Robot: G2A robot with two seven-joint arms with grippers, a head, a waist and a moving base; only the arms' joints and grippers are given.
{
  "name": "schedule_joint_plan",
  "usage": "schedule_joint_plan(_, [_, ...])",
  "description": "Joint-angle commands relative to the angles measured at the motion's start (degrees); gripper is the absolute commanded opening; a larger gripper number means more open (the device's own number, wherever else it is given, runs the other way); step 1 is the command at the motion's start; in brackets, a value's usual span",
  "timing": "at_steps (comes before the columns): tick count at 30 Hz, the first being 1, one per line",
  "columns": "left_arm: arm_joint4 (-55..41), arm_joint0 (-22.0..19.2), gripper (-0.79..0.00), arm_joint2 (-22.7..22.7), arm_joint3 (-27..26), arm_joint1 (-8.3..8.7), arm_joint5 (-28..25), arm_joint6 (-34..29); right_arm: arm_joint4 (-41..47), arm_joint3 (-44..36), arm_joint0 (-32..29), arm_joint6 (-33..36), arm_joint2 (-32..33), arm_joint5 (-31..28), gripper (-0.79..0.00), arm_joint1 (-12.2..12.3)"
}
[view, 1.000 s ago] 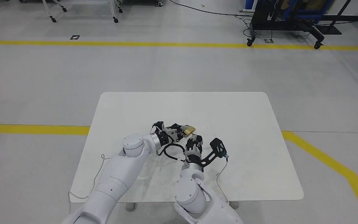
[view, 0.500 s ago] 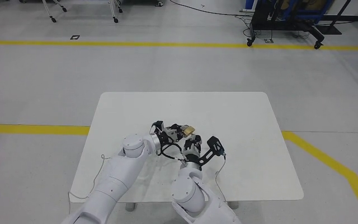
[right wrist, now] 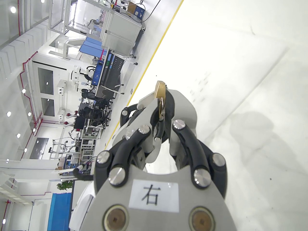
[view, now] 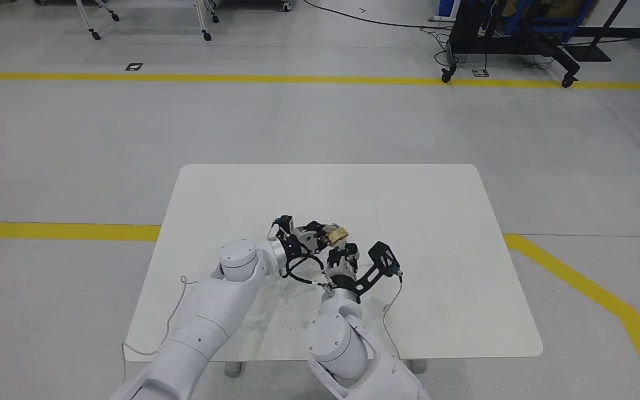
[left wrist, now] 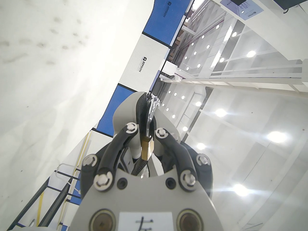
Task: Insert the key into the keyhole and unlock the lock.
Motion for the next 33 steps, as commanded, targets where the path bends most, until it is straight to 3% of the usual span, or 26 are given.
schedule_joint_plan(1, [-0.6,0.1,-0.785,-0.5,-0.1,0.02,-0.6,0.5,-0.3,-1.3,-1.0,0.7,0.6,-0.7,0.0,0.1])
schedule_joint_plan(10, [-1.4,0.8,-0.785,-2.2,-1.2,0.17,-3.2,2.7,0.0,-4.7,-3.3,2.6,2.5,-2.6,0.0,0.4])
schedule_joint_plan(15, [0.6,1.5,-0.785,-2.3,-2.2,0.07,-8.5,5.6,0.0,-4.7,-3.3,2.6,2.5,-2.6,0.0,0.4])
schedule_joint_plan(18, [1.6,1.9,-0.785,-2.2,-2.6,0.04,-11.4,5.5,4.9,-8.6,-5.3,11.9,5.6,-7.7,0.0,1.2])
schedule_joint_plan(24, [1.6,2.4,-0.785,-2.2,-3.1,-0.07,-15.3,3.4,14.8,-17.8,-13.6,44.1,18.3,-19.5,-0.009,4.7])
schedule_joint_plan(25, [1.5,2.4,-0.785,-2.2,-3.1,-0.09,-15.7,3.1,15.7,-18.0,-14.6,48.8,20.3,-20.7,-0.215,5.2])
schedule_joint_plan(26, [1.4,2.4,-0.785,-2.2,-3.0,-0.11,-16.0,2.9,16.6,-18.1,-15.2,52.5,22.3,-21.5,-0.363,5.7])
schedule_joint_plan(29, [0.4,2.5,-0.785,-2.2,-3.0,-0.21,-16.2,1.6,18.8,-17.4,-15.6,60.4,25.8,-22.7,-0.646,6.6])
schedule_joint_plan(30, [-0.2,2.5,-0.785,-2.3,-2.8,-0.24,-15.9,1.2,19.5,-16.9,-15.6,62.0,26.6,-22.9,-0.785,6.8])
schedule_joint_plan(33, [-1.6,2.4,-0.785,-2.6,-2.5,-0.29,-14.7,0.6,22.1,-15.8,-15.2,65.8,27.9,-23.9,-0.785,7.1])
